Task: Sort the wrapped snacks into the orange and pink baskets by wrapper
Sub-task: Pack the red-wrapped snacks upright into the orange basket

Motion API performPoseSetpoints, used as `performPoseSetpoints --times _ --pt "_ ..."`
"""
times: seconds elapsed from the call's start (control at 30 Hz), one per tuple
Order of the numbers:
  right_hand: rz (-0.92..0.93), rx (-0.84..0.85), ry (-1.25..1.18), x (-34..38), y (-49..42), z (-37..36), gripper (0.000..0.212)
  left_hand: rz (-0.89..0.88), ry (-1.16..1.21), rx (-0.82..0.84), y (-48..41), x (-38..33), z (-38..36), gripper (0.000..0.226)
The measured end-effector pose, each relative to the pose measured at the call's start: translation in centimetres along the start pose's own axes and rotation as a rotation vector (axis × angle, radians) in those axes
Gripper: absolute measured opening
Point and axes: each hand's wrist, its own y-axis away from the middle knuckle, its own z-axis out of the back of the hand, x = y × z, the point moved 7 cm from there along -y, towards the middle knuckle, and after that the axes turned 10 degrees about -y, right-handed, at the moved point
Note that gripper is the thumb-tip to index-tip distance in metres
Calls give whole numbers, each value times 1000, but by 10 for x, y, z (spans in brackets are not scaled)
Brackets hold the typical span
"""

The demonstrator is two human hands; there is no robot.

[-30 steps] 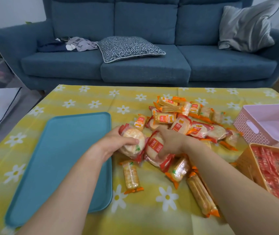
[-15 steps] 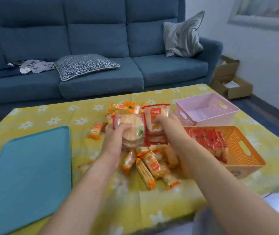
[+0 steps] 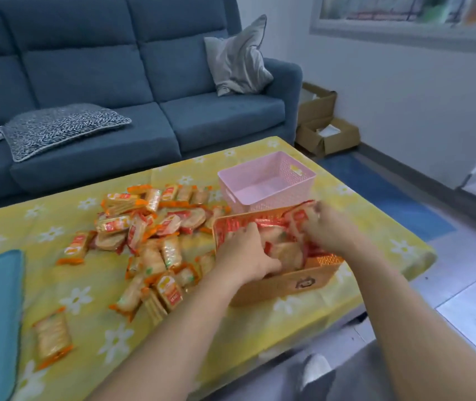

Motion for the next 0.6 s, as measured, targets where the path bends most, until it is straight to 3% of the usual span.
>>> performPoseSetpoints --times 0.07,0.13,0.2,0.27,0.33,0.43,0.5,0.6 --pt "79 59 338 -4 -5 -15 26 8 -69 -41 2 12 -1 105" --pt "134 -73 432 6 -2 -10 41 -1 39 -117 8 21 7 111" --pt "193 -168 443 13 -3 -4 48 -40 122 -150 7 30 7 80" --pt "233 -135 312 17 -2 -4 50 -86 110 -210 5 33 9 47" --pt "308 -45 221 22 2 -10 48 -120 23 -200 6 27 7 46" --pt "351 116 351 22 10 -27 43 -111 -115 -209 4 19 6 35" --pt "373 147 395 20 12 -33 42 -86 -46 -225 3 22 5 27" --pt "419 65 357 23 8 -25 34 -67 192 -255 5 27 8 25"
